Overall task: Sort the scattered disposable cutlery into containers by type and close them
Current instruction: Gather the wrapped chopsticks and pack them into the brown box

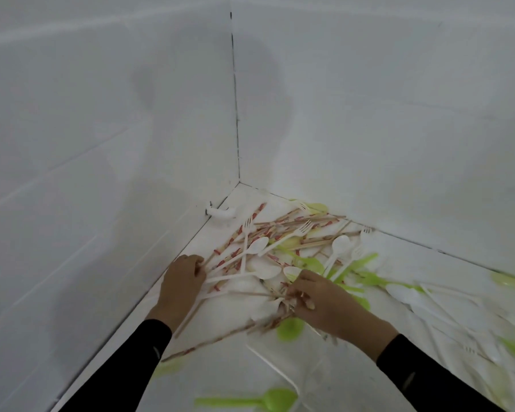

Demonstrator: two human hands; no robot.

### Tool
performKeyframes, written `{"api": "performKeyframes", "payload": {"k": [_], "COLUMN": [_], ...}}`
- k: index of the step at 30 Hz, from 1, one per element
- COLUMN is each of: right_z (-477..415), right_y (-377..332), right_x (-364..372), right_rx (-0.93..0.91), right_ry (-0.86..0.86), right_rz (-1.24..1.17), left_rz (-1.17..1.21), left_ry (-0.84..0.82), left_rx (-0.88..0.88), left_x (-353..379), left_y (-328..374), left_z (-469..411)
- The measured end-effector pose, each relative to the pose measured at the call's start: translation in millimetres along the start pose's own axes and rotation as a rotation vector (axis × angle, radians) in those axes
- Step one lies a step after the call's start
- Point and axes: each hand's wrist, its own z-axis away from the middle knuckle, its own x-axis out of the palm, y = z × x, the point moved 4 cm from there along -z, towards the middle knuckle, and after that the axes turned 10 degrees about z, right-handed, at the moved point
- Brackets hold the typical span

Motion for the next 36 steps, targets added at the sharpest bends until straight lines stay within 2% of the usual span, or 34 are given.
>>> {"api": "performKeyframes", "payload": {"k": [2, 4, 7, 8, 9, 11, 15, 18, 21, 25, 30, 36], "right_z": [0, -3, -11, -15, -22, -39, -81, -107, -129, -145, -131, -80], "right_y": [13, 26, 39, 43, 47, 57, 77, 89, 90, 96, 100, 107], "right_x": [-8, -18, -36, -41, -47, -52, -39, -28, -23, -11, 1, -4], "right_rx": [0.127, 0.266, 0.495, 0.540, 0.557, 0.542, 0.401, 0.331, 0.240, 0.214, 0.166, 0.159], "right_ry": [-0.014, 0.054, 0.183, 0.216, 0.237, 0.244, 0.160, 0.118, 0.089, -0.069, -0.024, 0.061], "right_rz": [-0.125, -0.291, -0.826, -0.952, -0.976, -0.798, -0.194, 0.096, 0.161, 0.254, 0.494, 0.256], "left_rz": [0.019, 0.048, 0.094, 0.110, 0.120, 0.125, 0.073, 0.036, 0.037, 0.049, 0.070, 0.077], "left_ry": [0.011, 0.045, 0.089, 0.104, 0.106, 0.060, -0.049, -0.070, -0.042, -0.010, -0.003, -0.053], "left_rx": [-0.022, -0.016, -0.001, 0.031, 0.063, 0.104, 0.123, 0.114, 0.117, 0.099, 0.080, 0.060], "left_x": [0, -3, -8, -9, -7, 2, 27, 39, 46, 49, 49, 47], "left_y": [6, 15, 32, 38, 43, 51, 59, 60, 57, 55, 51, 45], "left_z": [-2, -4, -11, -14, -19, -31, -57, -70, -75, -76, -77, -78]}}
